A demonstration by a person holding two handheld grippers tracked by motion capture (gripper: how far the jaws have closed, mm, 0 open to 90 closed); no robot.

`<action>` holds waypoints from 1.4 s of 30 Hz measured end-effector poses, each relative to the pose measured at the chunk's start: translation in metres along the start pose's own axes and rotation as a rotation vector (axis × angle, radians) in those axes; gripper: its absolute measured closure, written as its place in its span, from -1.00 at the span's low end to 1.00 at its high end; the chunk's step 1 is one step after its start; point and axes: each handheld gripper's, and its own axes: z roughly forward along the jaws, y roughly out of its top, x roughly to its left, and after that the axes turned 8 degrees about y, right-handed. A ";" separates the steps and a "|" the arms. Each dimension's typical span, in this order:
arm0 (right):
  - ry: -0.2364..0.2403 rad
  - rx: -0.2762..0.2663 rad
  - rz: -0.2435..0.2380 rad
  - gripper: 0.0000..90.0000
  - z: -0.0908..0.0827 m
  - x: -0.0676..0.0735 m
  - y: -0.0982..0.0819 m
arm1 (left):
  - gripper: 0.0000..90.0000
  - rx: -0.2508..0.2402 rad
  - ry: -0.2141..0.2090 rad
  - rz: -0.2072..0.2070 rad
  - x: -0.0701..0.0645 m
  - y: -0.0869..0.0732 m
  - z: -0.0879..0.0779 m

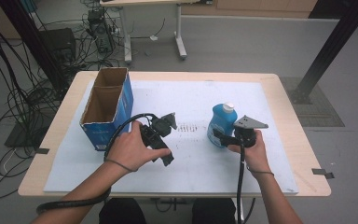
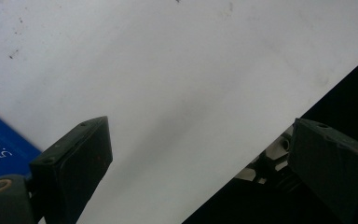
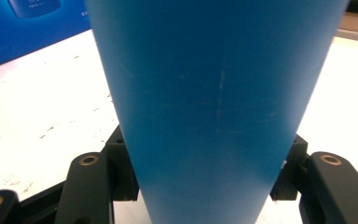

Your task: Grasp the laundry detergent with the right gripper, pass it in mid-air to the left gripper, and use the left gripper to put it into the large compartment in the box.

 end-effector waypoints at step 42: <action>-0.008 -0.002 -0.016 -0.06 0.000 0.003 -0.001 | -0.87 -0.009 0.004 -0.010 0.009 -0.001 -0.003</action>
